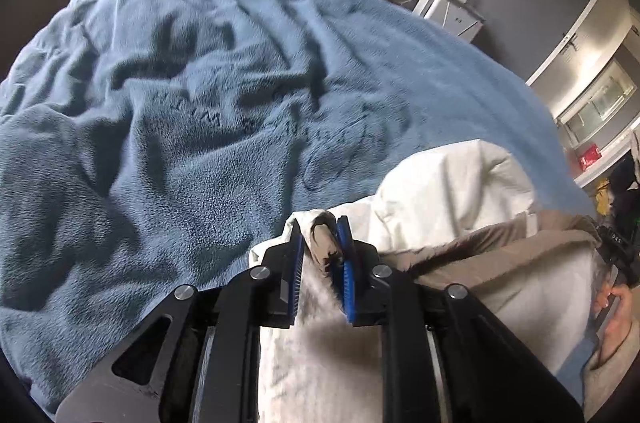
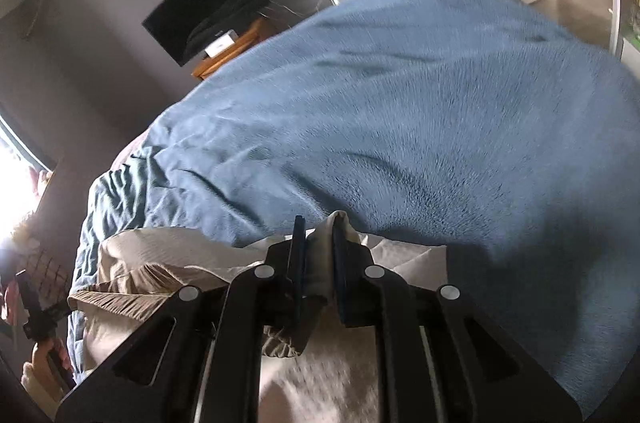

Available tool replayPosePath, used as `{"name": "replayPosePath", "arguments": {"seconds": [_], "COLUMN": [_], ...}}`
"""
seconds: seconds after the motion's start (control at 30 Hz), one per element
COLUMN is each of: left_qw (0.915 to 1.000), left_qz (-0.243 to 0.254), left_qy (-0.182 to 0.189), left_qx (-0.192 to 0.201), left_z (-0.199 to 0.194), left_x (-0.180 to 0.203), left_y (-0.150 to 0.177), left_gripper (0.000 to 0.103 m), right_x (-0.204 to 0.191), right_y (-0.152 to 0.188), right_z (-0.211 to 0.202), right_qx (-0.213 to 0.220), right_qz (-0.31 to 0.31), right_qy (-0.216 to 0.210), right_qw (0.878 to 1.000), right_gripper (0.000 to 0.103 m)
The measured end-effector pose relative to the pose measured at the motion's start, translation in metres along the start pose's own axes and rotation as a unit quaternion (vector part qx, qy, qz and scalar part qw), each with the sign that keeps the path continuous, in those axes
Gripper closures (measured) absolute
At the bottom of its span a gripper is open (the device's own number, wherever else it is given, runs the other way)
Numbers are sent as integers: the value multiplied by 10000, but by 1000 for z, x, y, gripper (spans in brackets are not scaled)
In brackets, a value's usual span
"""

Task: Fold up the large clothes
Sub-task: 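Lift the hem and fold it over toward the hood with both grippers, then release the hem and smooth the folded jacket with both open grippers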

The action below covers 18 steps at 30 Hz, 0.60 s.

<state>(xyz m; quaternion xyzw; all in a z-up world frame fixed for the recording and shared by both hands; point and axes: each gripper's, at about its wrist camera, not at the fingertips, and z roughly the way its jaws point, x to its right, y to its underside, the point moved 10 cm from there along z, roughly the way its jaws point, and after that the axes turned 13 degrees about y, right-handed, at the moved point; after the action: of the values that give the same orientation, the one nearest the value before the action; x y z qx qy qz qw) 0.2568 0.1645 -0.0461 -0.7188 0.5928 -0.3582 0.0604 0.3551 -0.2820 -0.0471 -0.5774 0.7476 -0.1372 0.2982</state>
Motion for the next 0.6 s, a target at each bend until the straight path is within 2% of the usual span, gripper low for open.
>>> {"name": "replayPosePath", "arguments": {"seconds": [0.13, 0.27, 0.3, 0.33, 0.37, 0.4, 0.43, 0.47, 0.53, 0.6], "left_qw": [9999, 9999, 9999, 9999, 9999, 9997, 9993, 9981, 9967, 9960], "left_qz": [22, 18, 7, -3, 1, 40, 105, 238, 372, 469], "left_qy": [-109, -87, -78, -47, 18, 70, 29, -66, -34, -83], "left_qx": [-76, 64, 79, 116, 157, 242, 353, 572, 722, 755], "left_z": [15, 12, 8, 3, -1, -9, -15, -29, -47, -56], "left_x": [-3, 3, 5, 8, 13, 18, 22, 27, 40, 53], "left_y": [1, -2, -1, 0, 0, 0, -1, -2, 5, 16], "left_gripper": [85, 84, 80, 72, 66, 50, 26, 20, 19, 19], "right_x": [2, 4, 5, 6, 5, 3, 2, 1, -6, -21], "right_y": [5, 9, 9, 9, 9, 10, 10, 10, 16, 36], "right_z": [26, 31, 26, 19, 14, 2, -10, -20, -51, -80], "right_qx": [-103, -168, -137, -116, -99, -43, 63, 174, 486, 610], "right_qz": [-17, 141, 206, 244, 237, 165, 67, -19, -326, -738], "right_qy": [216, 297, 288, 275, 267, 263, 328, 434, 547, 501], "right_qw": [9997, 9993, 9993, 9993, 9993, 9995, 9994, 9989, 9968, 9941], "right_gripper": [93, 92, 91, 89, 81, 67, 55, 37, 35, 34]}}
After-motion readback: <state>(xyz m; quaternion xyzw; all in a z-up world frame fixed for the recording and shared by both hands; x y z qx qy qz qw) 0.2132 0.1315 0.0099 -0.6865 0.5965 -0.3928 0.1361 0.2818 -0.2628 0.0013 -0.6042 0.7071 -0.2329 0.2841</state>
